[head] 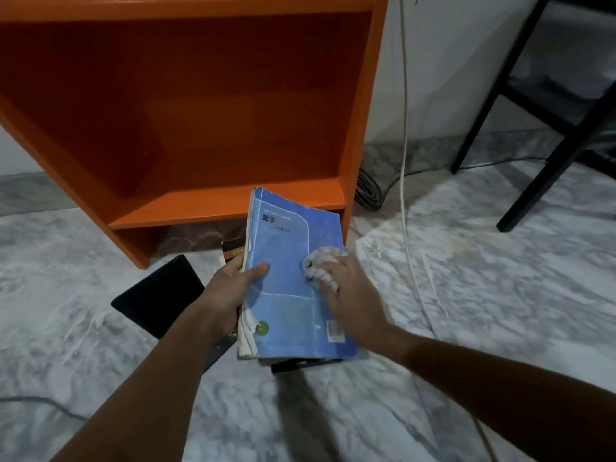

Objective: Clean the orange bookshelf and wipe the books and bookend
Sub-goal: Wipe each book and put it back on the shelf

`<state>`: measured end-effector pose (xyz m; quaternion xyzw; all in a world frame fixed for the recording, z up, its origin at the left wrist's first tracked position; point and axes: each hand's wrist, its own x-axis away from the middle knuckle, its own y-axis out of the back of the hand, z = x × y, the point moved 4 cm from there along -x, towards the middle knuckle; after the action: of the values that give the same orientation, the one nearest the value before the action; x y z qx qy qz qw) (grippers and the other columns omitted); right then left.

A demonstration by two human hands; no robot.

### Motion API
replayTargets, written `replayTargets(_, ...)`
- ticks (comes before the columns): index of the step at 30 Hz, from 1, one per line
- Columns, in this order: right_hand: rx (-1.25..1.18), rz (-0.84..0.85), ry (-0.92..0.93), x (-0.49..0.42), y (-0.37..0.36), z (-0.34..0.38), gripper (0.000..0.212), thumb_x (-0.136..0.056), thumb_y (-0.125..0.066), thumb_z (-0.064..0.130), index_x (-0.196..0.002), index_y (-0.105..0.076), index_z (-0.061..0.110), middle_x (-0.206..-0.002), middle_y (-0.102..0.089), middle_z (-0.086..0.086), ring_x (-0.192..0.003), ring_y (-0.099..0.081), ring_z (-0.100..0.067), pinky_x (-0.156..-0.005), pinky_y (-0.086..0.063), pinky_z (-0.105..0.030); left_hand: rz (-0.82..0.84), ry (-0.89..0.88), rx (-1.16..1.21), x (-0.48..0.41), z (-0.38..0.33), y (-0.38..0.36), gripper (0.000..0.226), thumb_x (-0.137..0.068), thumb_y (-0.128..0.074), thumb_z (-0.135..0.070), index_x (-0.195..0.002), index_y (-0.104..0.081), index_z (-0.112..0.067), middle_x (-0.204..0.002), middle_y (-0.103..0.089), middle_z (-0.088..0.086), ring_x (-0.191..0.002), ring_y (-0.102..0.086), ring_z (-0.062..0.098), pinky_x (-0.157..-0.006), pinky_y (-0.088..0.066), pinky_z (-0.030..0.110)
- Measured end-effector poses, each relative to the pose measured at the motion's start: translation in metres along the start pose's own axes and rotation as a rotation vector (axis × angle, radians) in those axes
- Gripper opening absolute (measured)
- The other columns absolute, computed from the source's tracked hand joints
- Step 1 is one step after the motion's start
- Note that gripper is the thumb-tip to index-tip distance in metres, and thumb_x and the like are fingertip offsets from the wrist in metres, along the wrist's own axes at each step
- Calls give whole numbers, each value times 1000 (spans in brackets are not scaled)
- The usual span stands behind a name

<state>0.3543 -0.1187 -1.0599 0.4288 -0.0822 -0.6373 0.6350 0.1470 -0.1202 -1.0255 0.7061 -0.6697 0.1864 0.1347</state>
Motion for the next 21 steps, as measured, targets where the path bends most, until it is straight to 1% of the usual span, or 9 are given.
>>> replayTargets(4,-128,-88,-660,-18,31,-74,32,-100,-48,40,-110,-61,12,-113,-61,-10,-105,-60,-30,-80,-43,-31,62,18,-7,9,-2,9,36,-98,-57,-21,-134,-55,-20,-123,-68,12,-100,-69,40,-87,-56,55)
replayTargets(6,-429,-48,-839,-25,37,-66,36,-101,-48,44,-107,-64,12,-106,-68,-10,-99,-65,-28,-77,-47,-32,82,4,3,13,-6,9,36,-98,-56,-22,-134,-55,-22,-121,-69,11,-101,-69,39,-87,-56,55)
replayTargets(8,-869,41,-991,-29,37,-44,51,-101,-42,53,-89,-73,14,-82,-71,-5,-75,-71,-18,-66,-52,-28,88,-17,3,13,-12,6,34,-98,-56,-22,-132,-56,-24,-118,-71,8,-100,-70,38,-90,-54,57)
replayTargets(10,-1044,171,-915,-37,38,-23,51,-101,-41,51,-81,-76,20,-74,-73,-2,-64,-71,-11,-57,-53,-22,82,-29,23,12,-17,5,31,-98,-57,-23,-129,-56,-26,-117,-71,5,-101,-70,37,-92,-53,59)
replayTargets(12,-953,242,-786,-47,41,-5,32,-98,-54,41,-116,-70,19,-107,-75,-4,-89,-74,-17,-67,-58,-26,53,-26,12,9,-20,8,36,-97,-58,-27,-133,-54,-28,-127,-66,5,-109,-66,38,-96,-51,58)
replayTargets(14,-924,215,-705,-58,47,7,32,-95,-63,27,-125,-65,14,-113,-74,-5,-94,-73,-20,-73,-60,-31,-14,-27,-40,8,-25,9,44,-95,-61,-33,-138,-52,-25,-138,-59,5,-118,-60,37,-102,-46,55)
replayTargets(17,-880,119,-508,-82,57,30,29,-94,-66,18,-120,-64,6,-111,-73,-10,-99,-71,-27,-88,-57,-44,-167,-114,-101,10,-45,7,44,-96,-59,-39,-137,-55,-20,-141,-55,1,-123,-54,29,-100,-41,45)
replayTargets(19,-769,40,-304,-95,65,55,31,-91,-69,25,-106,-62,-2,-100,-70,-20,-93,-68,-37,-82,-57,-51,-176,-170,-139,11,-61,-1,60,-96,-52,-50,-148,-41,-22,-152,-42,-1,-139,-40,28,-105,-35,47)
replayTargets(21,-512,-38,-70,-102,69,81,33,-91,-66,30,-88,-55,-1,-80,-60,-19,-74,-60,-32,-68,-51,-49,-144,-211,-143,17,-82,-8,85,-86,-44,-71,-156,-21,-29,-163,-22,-3,-148,-24,26,-114,-23,54)
